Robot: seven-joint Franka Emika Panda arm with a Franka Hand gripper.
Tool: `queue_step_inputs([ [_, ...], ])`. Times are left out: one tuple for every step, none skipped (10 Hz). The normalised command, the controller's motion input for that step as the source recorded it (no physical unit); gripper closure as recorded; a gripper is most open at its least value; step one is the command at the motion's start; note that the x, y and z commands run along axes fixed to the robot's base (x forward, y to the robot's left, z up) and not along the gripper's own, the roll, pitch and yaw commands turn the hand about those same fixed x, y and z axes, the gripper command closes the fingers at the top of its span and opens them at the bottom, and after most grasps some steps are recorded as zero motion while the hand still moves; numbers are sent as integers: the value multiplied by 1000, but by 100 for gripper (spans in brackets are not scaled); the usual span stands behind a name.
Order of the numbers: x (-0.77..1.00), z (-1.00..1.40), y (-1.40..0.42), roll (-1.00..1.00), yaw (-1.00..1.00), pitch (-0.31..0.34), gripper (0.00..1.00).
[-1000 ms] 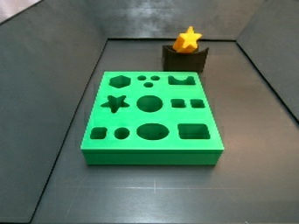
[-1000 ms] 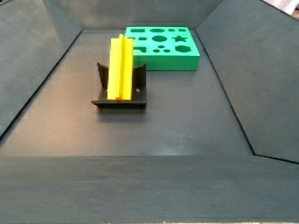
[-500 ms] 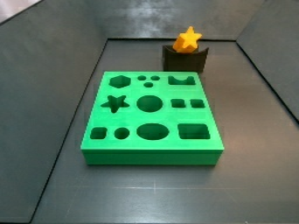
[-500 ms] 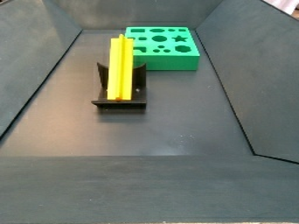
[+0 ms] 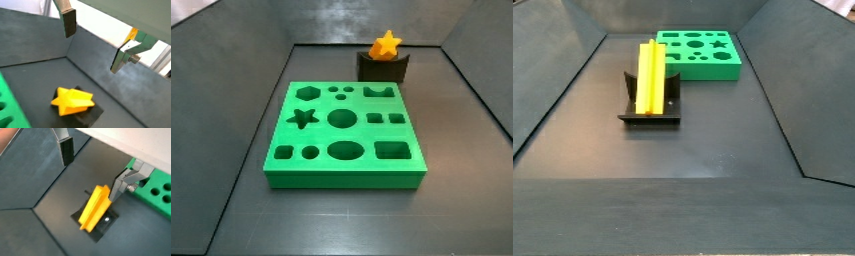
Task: Pick up the star object. Move up. Place the star object on the fixture. Regrasp the star object. Move to above the board. Insert the star object.
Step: Regrasp the star object.
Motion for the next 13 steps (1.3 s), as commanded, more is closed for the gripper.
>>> queue_step_inputs([
  [114,-8,-49,1000,114,200,0],
  [116,-9,-51,1000,147,225,0],
  [122,-11,-53,1000,191,247,0],
  [127,-16,-56,911,230,246,0],
  [136,-14,-59,683,255,203,0],
  [147,-14,-62,506,269,163,0],
  [159,-8,-50,306,271,110,0],
  [156,-5,-44,248,269,82,0],
  [129,-11,-53,202,248,38,0],
  [111,-15,-60,195,229,12,0],
  [102,-11,-59,190,201,-3,0],
  [41,-1000,44,214,114,68,0],
  [45,-1000,44,211,87,57,0],
])
